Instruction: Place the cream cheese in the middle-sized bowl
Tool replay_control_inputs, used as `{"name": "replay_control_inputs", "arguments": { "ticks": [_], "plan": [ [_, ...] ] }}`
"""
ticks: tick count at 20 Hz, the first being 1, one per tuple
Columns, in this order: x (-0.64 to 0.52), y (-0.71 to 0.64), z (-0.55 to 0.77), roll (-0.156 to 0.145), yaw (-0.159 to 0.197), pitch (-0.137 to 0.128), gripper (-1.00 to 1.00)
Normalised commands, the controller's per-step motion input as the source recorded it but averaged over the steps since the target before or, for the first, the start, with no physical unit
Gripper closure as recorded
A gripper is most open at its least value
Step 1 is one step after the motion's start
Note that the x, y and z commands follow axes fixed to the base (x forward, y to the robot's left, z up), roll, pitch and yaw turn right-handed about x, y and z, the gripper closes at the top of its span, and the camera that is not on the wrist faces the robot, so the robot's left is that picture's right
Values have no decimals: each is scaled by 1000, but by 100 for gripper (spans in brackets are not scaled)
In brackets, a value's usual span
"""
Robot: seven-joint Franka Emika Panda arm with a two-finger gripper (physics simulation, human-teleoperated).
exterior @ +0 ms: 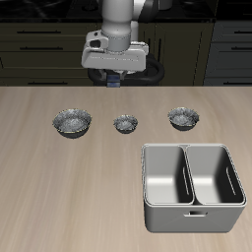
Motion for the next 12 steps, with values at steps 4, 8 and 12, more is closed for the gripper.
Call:
{"name": "replay_control_inputs", "arguments": {
  "ticks": [4,8,12],
  "plan": [
    [-81,616,-3,55,5,-4,100],
    [-109,523,-16,44,10,-12,100],
    [-41,320,-103,-13,4,11,100]
  ]
}}
